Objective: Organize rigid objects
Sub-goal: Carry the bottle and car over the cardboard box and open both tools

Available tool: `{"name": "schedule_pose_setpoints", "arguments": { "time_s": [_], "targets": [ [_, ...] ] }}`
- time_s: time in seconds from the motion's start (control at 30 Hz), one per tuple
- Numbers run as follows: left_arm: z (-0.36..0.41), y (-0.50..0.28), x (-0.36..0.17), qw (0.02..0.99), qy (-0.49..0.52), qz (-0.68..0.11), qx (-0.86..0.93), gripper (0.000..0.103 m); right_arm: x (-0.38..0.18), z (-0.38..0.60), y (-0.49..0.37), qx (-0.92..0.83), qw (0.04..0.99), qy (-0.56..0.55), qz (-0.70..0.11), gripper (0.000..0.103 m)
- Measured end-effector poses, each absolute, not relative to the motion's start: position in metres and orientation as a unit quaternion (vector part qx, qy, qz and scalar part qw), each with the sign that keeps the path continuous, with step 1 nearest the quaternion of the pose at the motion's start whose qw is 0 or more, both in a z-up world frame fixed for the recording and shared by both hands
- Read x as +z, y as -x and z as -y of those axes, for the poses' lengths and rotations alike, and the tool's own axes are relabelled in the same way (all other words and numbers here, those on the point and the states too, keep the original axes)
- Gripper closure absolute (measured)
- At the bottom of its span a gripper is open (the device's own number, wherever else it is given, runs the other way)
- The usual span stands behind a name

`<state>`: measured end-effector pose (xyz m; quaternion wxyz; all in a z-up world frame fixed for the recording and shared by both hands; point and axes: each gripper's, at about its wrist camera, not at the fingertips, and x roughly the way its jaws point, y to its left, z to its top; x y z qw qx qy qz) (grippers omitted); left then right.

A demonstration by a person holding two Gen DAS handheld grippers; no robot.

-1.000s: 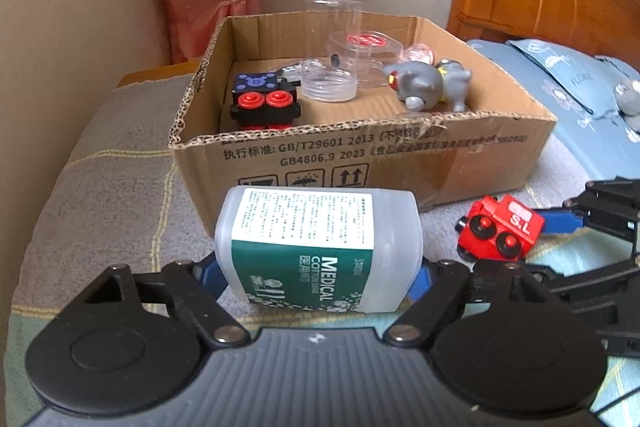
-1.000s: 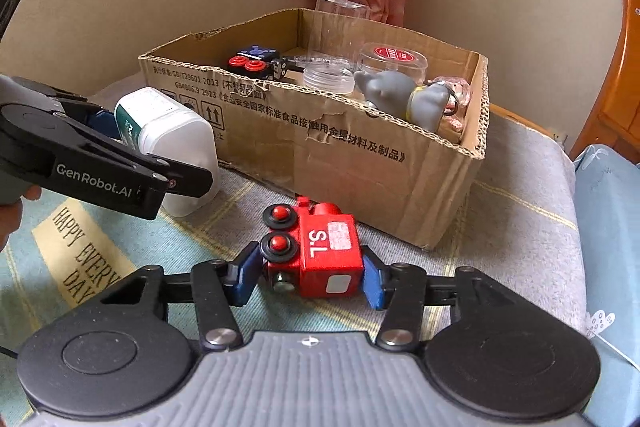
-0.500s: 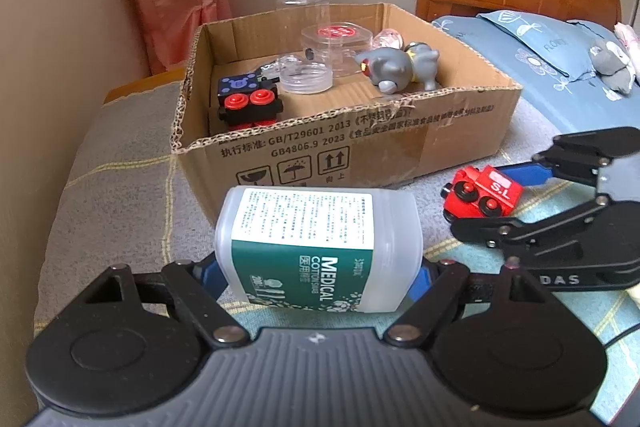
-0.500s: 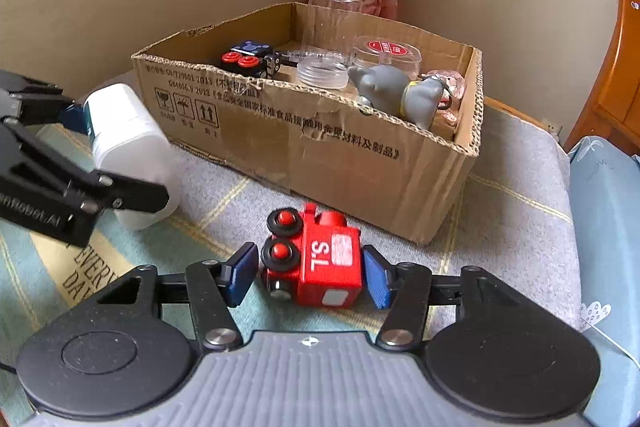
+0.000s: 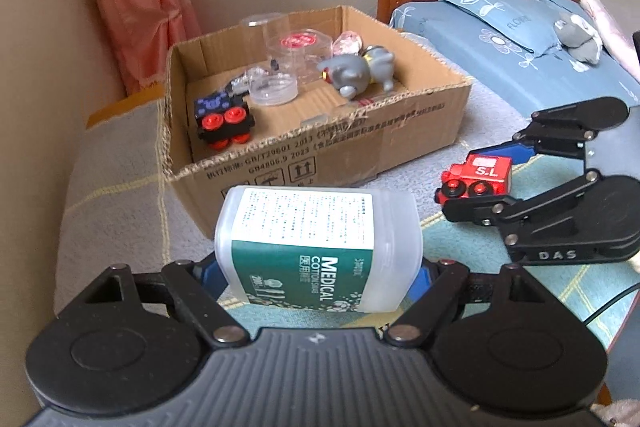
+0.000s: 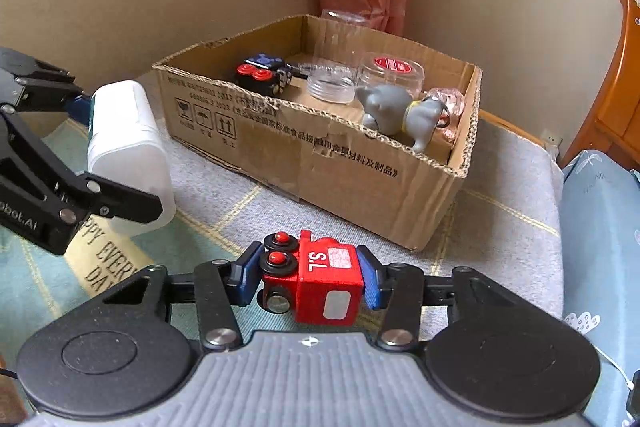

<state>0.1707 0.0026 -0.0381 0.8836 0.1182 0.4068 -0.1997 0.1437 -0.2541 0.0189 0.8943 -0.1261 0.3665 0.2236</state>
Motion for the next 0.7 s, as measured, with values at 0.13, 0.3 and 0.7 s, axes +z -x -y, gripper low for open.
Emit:
{"name": "schedule_pose_setpoints", "arguments": {
  "time_s": [0.13,0.3,0.7],
  "targets": [
    [-0.003,-0.166,-0.030,0.882,-0.130,-0.404,-0.205,0.021,0.034,0.258,-0.137,0.230,0.896,0.125,-0.359,0.049],
    [-0.006,-0.162,-0.019,0.879,-0.136,-0.402,-0.216,0.021,0.052,0.261,-0.128,0.239,0.900,0.124,-0.344,0.049],
    [-0.019,-0.180,0.015,0.890,-0.143,-0.374,-0.217,0.021,0.094,0.256,-0.143,0.243,0.913,0.133,-0.299,0.049]
  ]
}}
